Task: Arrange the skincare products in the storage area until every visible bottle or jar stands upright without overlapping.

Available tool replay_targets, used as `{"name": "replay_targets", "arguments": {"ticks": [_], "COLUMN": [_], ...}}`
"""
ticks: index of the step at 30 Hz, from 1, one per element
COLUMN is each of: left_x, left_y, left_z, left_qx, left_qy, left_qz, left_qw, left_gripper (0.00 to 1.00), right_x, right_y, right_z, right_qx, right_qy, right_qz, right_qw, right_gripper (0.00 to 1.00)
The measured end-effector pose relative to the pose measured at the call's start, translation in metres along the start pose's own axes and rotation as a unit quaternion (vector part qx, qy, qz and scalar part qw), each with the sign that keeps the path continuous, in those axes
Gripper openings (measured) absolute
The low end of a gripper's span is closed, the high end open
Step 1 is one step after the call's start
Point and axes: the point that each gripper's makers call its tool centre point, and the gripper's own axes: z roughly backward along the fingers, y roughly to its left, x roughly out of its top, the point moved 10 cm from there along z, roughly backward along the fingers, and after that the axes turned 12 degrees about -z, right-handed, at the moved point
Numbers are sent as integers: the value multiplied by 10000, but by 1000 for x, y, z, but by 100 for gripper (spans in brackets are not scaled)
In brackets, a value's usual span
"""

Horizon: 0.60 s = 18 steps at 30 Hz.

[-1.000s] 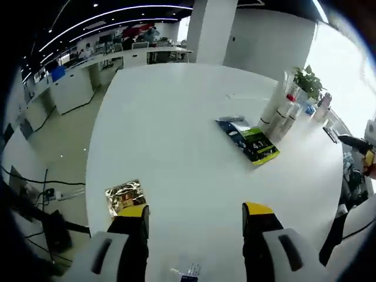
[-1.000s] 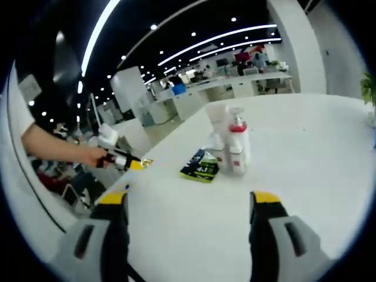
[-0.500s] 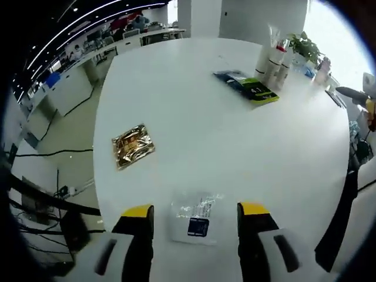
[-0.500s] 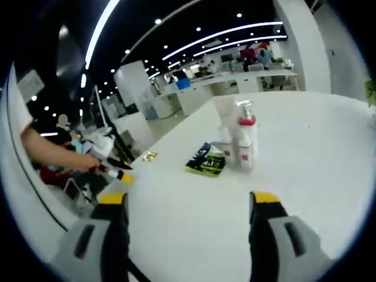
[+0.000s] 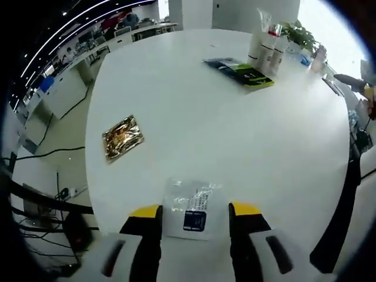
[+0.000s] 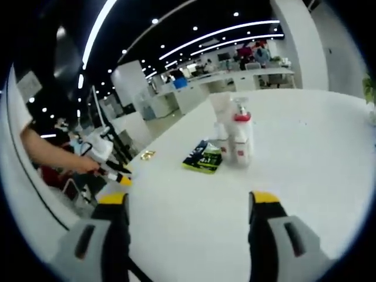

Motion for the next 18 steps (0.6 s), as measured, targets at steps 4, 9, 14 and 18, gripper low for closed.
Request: {"name": "replay_targets", "arguments": {"ticks": [4, 9, 14, 18], "left_x": [-1, 2, 4, 6], "left_y": [4, 6, 3, 0], "left_z": [-2, -2, 0, 0], "left_qx": [-7, -36, -134, -156], "left_qy": [-63, 37, 68, -24], "left_qz": [22, -28, -64, -78], "left_qw": [10000, 10000, 9999, 9998], "left_gripper": [40, 40, 40, 40], "right_x": [2, 0, -7, -9], "right_y": [1, 2, 2, 6], "right_z": [-1, 1, 0, -4], "right_qx": [31, 17, 1, 36], "right_qy": [-42, -56, -54, 12], "right_qz": [1, -25, -119, -125], "right_qw": [10000, 10000, 9999, 9999], "right_gripper": [81, 81, 81, 81]}}
